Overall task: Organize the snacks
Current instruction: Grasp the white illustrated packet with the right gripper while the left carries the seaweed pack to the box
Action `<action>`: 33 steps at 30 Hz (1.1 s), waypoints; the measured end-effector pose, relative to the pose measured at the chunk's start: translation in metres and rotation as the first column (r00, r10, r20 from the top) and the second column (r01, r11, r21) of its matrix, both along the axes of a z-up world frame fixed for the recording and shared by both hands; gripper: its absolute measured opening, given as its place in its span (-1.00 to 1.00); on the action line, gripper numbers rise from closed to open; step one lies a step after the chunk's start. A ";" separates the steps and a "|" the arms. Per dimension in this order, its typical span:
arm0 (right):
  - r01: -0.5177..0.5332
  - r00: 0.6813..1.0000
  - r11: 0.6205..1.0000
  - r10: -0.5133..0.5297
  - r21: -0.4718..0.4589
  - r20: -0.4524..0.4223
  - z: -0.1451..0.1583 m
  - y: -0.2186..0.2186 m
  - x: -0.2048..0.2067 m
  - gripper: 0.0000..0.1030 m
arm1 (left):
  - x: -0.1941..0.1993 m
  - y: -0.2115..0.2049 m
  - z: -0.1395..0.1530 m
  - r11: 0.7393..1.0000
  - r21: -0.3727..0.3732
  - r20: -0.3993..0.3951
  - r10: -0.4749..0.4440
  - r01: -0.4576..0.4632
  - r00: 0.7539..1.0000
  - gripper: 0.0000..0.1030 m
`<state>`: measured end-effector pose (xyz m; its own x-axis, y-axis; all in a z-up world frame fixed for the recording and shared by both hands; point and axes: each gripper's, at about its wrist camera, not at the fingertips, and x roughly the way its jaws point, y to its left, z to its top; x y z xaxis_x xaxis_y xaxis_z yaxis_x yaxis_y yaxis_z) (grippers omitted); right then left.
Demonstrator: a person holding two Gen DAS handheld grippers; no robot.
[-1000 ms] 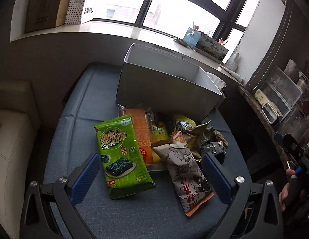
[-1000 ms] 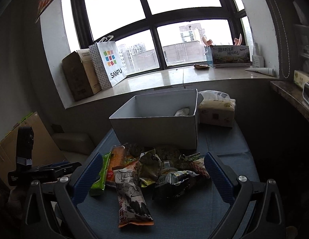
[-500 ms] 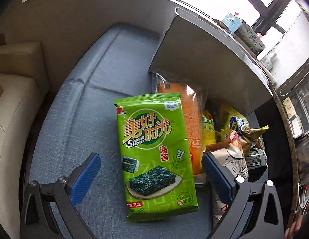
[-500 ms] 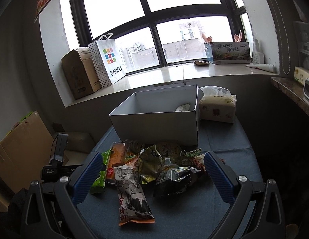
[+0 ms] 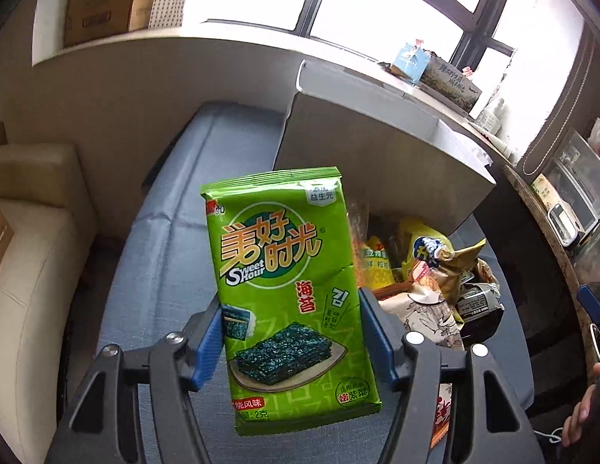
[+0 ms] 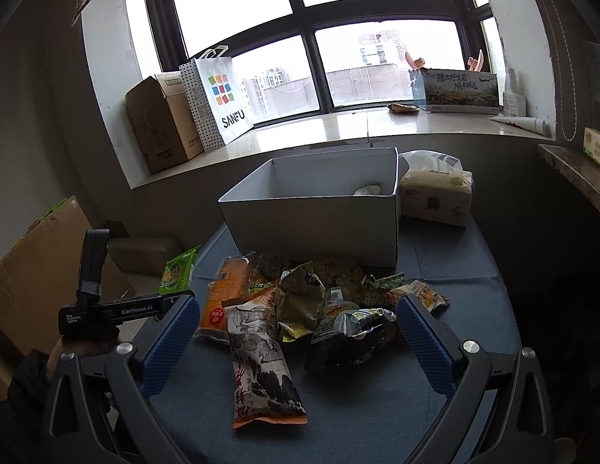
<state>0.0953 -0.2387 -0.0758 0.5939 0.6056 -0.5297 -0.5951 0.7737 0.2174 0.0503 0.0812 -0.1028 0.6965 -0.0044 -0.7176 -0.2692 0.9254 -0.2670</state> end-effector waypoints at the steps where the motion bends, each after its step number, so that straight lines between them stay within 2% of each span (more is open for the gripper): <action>1: -0.009 1.000 1.000 0.009 -0.010 -0.004 -0.003 0.004 0.000 1.00 | -0.006 -0.004 0.011 1.000 0.027 0.032 -0.004 0.003 0.999 0.32; 3: -0.028 1.000 0.999 0.028 -0.037 -0.014 -0.011 0.014 -0.001 1.00 | -0.016 -0.008 0.030 0.997 0.069 0.088 -0.026 0.020 0.996 0.33; 7: -0.113 0.993 0.986 0.108 -0.124 -0.047 -0.031 0.043 -0.004 1.00 | -0.033 -0.010 0.057 0.994 0.100 0.152 -0.057 0.042 0.987 0.33; 10: -0.186 0.982 0.962 0.174 -0.200 -0.077 -0.047 0.067 -0.001 1.00 | -0.042 -0.013 0.068 0.992 0.119 0.168 -0.067 0.047 0.983 0.33; 14: -0.279 0.959 0.926 0.253 -0.255 -0.131 -0.072 0.095 0.010 1.00 | -0.057 -0.013 0.076 0.991 0.127 0.191 -0.072 0.048 0.979 0.33; 19: -0.315 0.946 0.894 0.268 -0.318 -0.183 -0.104 0.115 0.023 0.99 | -0.059 -0.015 0.078 0.991 0.128 0.188 -0.069 0.045 0.980 0.33; 20: -0.318 0.943 0.891 0.262 -0.325 -0.205 -0.112 0.117 0.025 0.92 | -0.057 -0.017 0.078 0.990 0.132 0.187 -0.065 0.041 0.980 0.33; 22: -0.352 0.924 0.885 0.275 -0.305 -0.266 -0.123 0.116 0.027 0.18 | -0.056 -0.018 0.077 0.990 0.136 0.187 -0.070 0.045 0.980 0.33; 23: -0.336 0.935 0.886 0.273 -0.319 -0.227 -0.122 0.114 0.025 0.15 | -0.055 -0.019 0.076 0.990 0.137 0.185 -0.069 0.044 0.980 0.33; 24: -0.349 0.930 0.881 0.283 -0.319 -0.235 -0.123 0.113 0.024 0.04 | -0.055 -0.019 0.076 0.990 0.136 0.183 -0.068 0.043 0.981 0.33; 27: -0.356 0.927 0.892 0.299 -0.277 -0.227 -0.117 0.106 0.021 -0.05 | -0.054 -0.021 0.076 0.989 0.140 0.187 -0.072 0.046 0.980 0.33; 33: -0.338 0.939 0.928 0.321 -0.157 -0.122 -0.077 0.076 0.009 -0.07 | -0.050 -0.022 0.078 0.986 0.156 0.197 -0.082 0.051 0.977 0.33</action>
